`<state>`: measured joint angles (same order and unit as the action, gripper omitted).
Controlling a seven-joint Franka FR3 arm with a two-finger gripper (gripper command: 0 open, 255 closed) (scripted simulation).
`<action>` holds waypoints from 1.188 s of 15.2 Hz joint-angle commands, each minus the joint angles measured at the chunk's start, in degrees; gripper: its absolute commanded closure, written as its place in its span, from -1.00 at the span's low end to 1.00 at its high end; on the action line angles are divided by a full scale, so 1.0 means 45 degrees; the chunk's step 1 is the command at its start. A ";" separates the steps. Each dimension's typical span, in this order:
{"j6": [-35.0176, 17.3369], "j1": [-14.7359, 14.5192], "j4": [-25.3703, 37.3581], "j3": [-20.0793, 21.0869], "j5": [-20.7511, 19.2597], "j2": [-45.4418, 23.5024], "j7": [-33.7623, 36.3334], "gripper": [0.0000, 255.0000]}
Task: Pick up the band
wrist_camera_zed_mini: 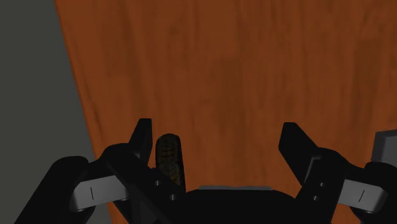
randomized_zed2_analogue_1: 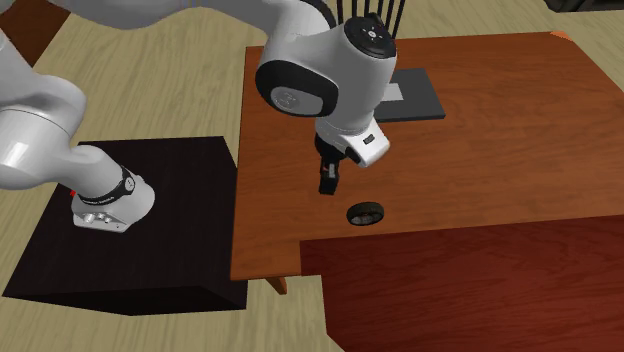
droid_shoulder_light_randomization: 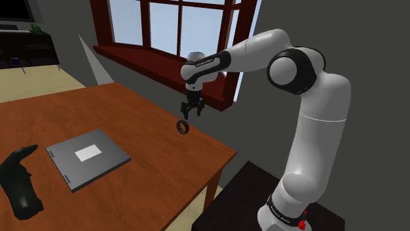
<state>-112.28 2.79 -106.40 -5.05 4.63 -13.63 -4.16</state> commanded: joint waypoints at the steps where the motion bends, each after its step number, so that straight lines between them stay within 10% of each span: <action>1: -0.0008 0.0073 0.1002 -0.0005 0.0057 -0.1050 -0.0137 -1.00; 13: 0.1913 0.0745 1.0031 0.0111 0.0225 -0.8360 -0.0547 -1.00; 18: 0.1442 0.0747 0.9857 0.0128 0.0242 -0.8658 -0.0571 -1.00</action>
<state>-105.30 6.07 -62.04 -4.48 5.70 -52.12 -6.62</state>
